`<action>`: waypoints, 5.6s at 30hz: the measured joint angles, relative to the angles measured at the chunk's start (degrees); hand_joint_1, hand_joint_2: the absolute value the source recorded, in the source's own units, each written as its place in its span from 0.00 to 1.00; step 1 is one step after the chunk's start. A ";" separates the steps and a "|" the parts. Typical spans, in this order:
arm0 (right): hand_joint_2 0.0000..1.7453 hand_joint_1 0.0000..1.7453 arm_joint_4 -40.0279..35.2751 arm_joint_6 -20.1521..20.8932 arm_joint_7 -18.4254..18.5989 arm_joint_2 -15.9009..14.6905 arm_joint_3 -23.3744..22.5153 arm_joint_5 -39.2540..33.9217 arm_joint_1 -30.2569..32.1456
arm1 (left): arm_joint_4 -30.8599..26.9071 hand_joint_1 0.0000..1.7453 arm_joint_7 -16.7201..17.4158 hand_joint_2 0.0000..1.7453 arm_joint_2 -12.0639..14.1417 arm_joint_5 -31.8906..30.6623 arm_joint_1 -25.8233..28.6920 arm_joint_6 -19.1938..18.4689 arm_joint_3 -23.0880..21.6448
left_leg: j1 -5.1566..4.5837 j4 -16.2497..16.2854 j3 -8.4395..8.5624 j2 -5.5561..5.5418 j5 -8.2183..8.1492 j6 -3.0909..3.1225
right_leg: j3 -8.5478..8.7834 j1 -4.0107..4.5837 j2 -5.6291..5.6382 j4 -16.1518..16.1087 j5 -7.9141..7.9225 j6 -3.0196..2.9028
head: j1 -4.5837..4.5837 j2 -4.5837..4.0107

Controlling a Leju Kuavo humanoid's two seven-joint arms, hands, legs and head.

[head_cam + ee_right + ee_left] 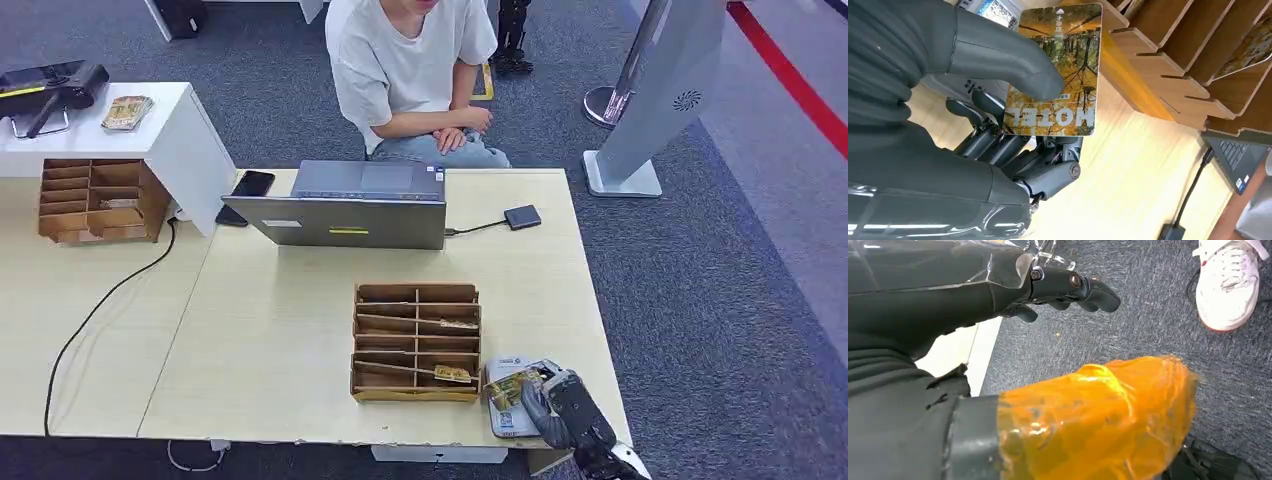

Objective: Pass the card to the sensor for recognition and then transmit it.

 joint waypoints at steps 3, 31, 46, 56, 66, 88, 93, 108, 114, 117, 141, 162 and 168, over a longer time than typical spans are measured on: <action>1.00 1.00 0.24 0.26 0.48 -0.18 0.00 0.41 -0.03 | 0.00 0.00 0.00 0.00 0.02 -0.04 0.00 -0.04 0.00 | 0.00 0.00 0.00 0.00 0.00 0.00 | 0.00 0.00 0.00 0.00 0.00 0.00 | 0.00 0.00; 1.00 1.00 -0.31 2.67 7.54 -7.08 -0.15 6.18 -3.15 | 0.00 0.00 0.00 0.00 0.15 -0.15 -0.02 0.02 0.52 | 0.00 0.01 0.01 0.00 0.00 0.00 | 0.01 0.00 0.00 0.00 0.01 0.00 | 0.00 0.00; 1.00 1.00 0.48 3.34 9.31 -7.04 6.47 12.57 -8.05 | 0.00 0.00 0.13 0.00 0.07 -0.39 -0.11 0.09 1.38 | 0.00 0.01 0.01 0.00 0.00 0.00 | 0.02 0.00 0.00 0.00 0.01 0.00 | 0.00 0.00; 1.00 1.00 1.92 3.43 10.08 -7.02 9.97 13.90 -9.83 | 0.00 0.00 0.13 0.00 0.07 -0.59 -0.15 0.09 1.42 | 0.00 0.01 0.01 0.00 0.00 0.00 | 0.02 0.00 0.00 0.00 0.00 0.00 | 0.00 0.00; 1.00 1.00 3.91 2.86 10.84 -6.58 12.35 15.02 -11.14 | -0.02 0.00 0.15 0.00 0.07 -0.79 -0.17 0.09 1.44 | 0.00 0.00 0.01 0.00 0.00 0.00 | 0.02 0.00 0.00 0.00 0.01 0.00 | 0.00 0.00; 1.00 1.00 5.90 -1.46 11.04 -4.92 13.57 18.12 -12.38 | -0.02 0.00 0.17 0.00 0.02 -0.72 -0.18 0.37 2.01 | 0.00 0.00 0.02 0.00 0.00 0.00 | 0.03 0.00 0.00 0.00 0.01 0.00 | 0.00 0.00; 1.00 1.00 5.92 -5.21 10.97 -4.02 13.68 21.40 -12.59 | 0.00 0.00 0.17 0.00 -0.04 -0.35 -0.20 0.61 2.43 | 0.00 0.00 0.02 0.00 0.00 0.00 | 0.03 0.00 0.00 0.00 0.01 0.00 | 0.00 0.00; 1.00 1.00 3.19 -18.21 10.21 -0.96 12.22 36.75 -11.76 | 0.00 0.00 0.17 0.00 -0.46 0.11 -0.37 1.14 3.58 | 0.00 0.01 0.02 0.00 0.01 0.00 | 0.02 0.00 0.00 0.00 0.01 0.00 | 0.00 0.00; 1.00 1.00 0.59 -22.89 9.31 0.57 10.62 42.21 -10.42 | 0.00 0.00 0.17 0.00 -0.61 0.11 -0.52 1.18 3.85 | 0.00 0.00 0.02 0.00 0.00 0.00 | 0.02 0.00 0.01 0.00 0.01 0.00 | 0.00 0.00; 1.00 1.00 -0.88 -26.69 8.39 1.64 9.57 46.21 -9.65 | 0.00 0.00 0.17 0.00 -0.63 -0.07 -0.59 1.22 3.93 | 0.00 0.00 0.02 0.00 0.00 0.00 | 0.02 0.00 0.00 0.01 0.00 0.00 | 0.00 0.00; 1.00 1.00 -6.60 -32.92 6.56 5.44 6.99 55.10 -11.68 | -0.02 0.00 0.28 0.00 -0.66 -2.32 -0.75 0.94 4.26 | 0.00 0.00 0.02 0.00 0.01 -0.01 | 0.03 0.00 0.01 0.01 0.01 -0.01 | 0.00 0.00; 1.00 1.00 -2.86 -31.41 6.16 8.53 8.31 53.90 -22.67 | -0.02 0.00 0.35 0.00 -0.39 -3.17 -0.78 0.50 4.24 | 0.01 0.00 0.01 -0.01 0.08 -0.07 | 0.03 0.00 0.00 0.02 0.03 -0.02 | 0.00 0.00; 1.00 1.00 -0.72 -30.34 6.53 9.35 8.70 53.70 -25.75 | -0.02 0.00 0.35 0.00 -0.35 -3.32 -0.79 0.48 4.22 | 0.01 0.00 0.00 -0.01 0.09 -0.07 | 0.03 0.00 0.00 0.03 0.03 -0.02 | 0.00 0.00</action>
